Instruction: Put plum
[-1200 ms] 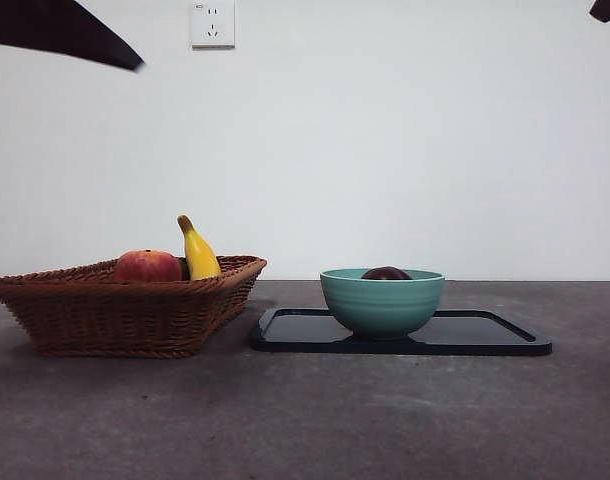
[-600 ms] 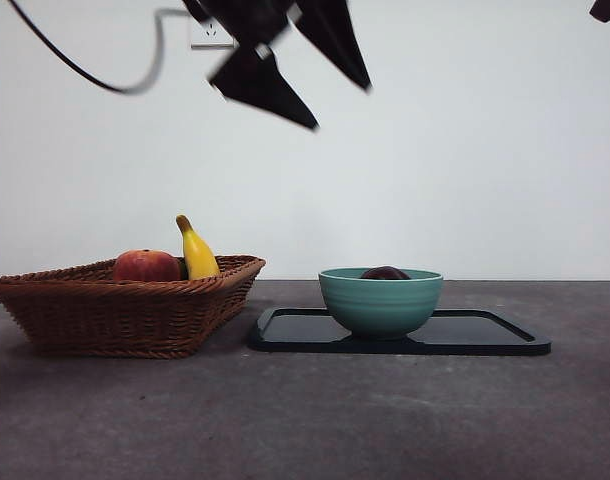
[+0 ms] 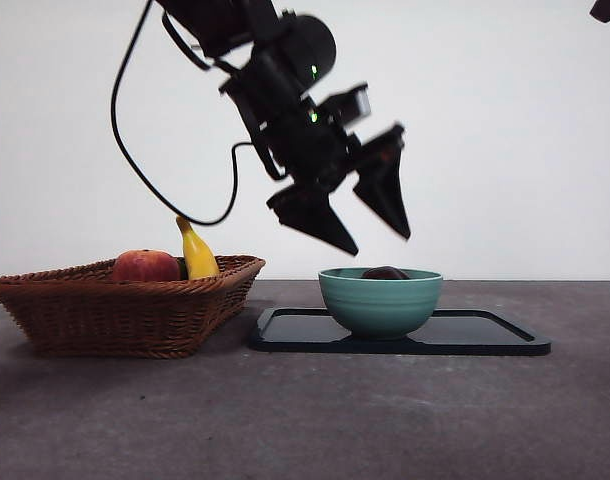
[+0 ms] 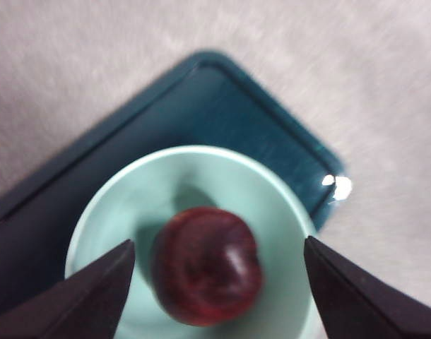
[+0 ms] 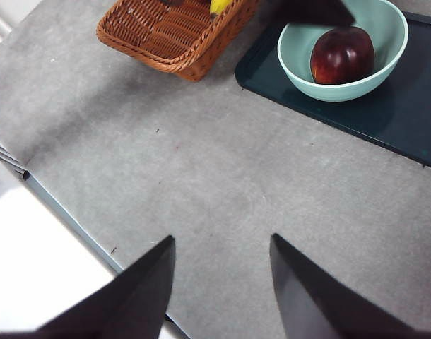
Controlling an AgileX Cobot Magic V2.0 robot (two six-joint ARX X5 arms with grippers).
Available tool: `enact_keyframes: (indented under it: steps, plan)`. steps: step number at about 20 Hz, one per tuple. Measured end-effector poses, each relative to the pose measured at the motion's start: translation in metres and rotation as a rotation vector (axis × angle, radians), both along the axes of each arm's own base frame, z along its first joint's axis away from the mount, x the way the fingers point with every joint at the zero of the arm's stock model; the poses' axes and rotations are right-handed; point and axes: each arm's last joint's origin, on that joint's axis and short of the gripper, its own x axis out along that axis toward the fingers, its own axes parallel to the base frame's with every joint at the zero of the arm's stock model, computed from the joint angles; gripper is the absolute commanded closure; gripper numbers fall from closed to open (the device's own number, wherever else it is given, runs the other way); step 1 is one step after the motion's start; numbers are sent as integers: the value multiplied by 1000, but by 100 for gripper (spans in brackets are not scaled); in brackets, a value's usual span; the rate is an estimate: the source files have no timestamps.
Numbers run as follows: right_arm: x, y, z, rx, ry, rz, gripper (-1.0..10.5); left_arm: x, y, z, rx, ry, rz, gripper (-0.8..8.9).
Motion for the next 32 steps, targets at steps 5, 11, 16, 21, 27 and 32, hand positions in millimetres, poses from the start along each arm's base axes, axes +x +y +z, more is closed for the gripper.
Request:
enact_keyframes:
  steps: [5, 11, 16, 21, 27, 32]
  plan:
    - [0, 0, 0, 0, 0, 0, 732, 3, -8, -21, 43, 5, -11, 440]
    - [0, 0, 0, 0, 0, 0, 732, 1, -15, -31, 78, -11, -34, 441]
    - [0, 0, 0, 0, 1, 0, 732, 0, -15, -33, 86, -12, -39, 470]
    - [0, 0, 0, 0, 0, 0, 732, -4, -22, -36, 121, -34, -41, 562]
    - [0, 0, 0, 0, 1, 0, 732, -7, -26, -33, 128, -46, -60, 632]
    - [0, 0, 0, 0, 1, 0, 732, -3, -26, -6, 127, -51, -55, 632]
